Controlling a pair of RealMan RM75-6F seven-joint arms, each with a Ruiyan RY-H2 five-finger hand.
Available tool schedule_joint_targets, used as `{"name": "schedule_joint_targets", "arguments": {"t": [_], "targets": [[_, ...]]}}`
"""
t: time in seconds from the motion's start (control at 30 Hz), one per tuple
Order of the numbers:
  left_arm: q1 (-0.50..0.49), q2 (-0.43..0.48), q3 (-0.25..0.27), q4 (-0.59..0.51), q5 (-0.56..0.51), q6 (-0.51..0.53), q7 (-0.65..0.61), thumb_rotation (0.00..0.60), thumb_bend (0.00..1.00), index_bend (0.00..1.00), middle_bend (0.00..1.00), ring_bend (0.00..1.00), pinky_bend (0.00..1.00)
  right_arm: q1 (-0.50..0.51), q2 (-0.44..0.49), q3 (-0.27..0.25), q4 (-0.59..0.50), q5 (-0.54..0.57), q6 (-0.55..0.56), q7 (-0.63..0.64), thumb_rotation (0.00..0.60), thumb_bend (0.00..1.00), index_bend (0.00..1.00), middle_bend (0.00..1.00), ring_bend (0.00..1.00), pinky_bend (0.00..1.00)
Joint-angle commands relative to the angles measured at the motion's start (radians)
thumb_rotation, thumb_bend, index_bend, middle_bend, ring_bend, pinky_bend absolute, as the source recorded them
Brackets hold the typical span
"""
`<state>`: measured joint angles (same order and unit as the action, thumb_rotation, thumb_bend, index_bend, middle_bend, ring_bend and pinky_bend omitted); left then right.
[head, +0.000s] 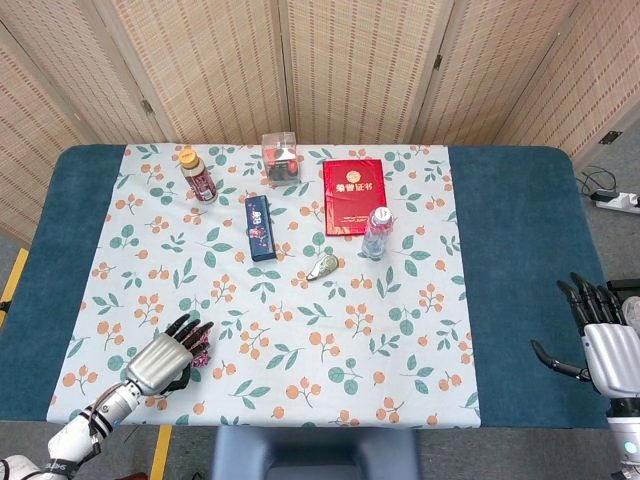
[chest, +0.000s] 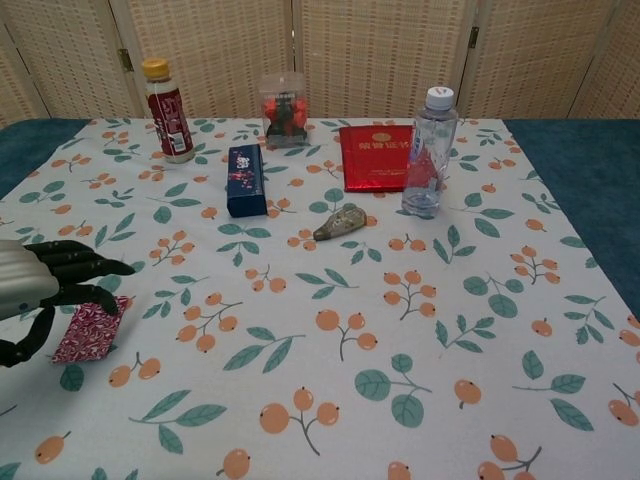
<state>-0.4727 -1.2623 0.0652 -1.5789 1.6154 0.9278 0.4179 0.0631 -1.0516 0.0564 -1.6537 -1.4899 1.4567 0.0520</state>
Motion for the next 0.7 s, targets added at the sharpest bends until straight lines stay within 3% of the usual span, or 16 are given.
{"name": "schedule_joint_targets", "arguments": {"t": [0.03,0.7], "targets": [[-0.001,-0.01,0.003,0.008,-0.021,-0.007,0.025,0.222,0.95,0.23,0.0,0.0,0.0,0.001,-0.001,0.0,-0.001,0.0,-0.002,-0.002,0.281,0.33,0.0,0.0,0.0,0.0],[0.002,-0.026,0.021,0.035,-0.117,-0.015,0.136,0.223,0.94,0.23,0.0,0.0,0.0,0.004,0.001,-0.002,-0.017,0.001,-0.005,-0.017,0.28,0.33,0.0,0.0,0.0,0.0]]}}
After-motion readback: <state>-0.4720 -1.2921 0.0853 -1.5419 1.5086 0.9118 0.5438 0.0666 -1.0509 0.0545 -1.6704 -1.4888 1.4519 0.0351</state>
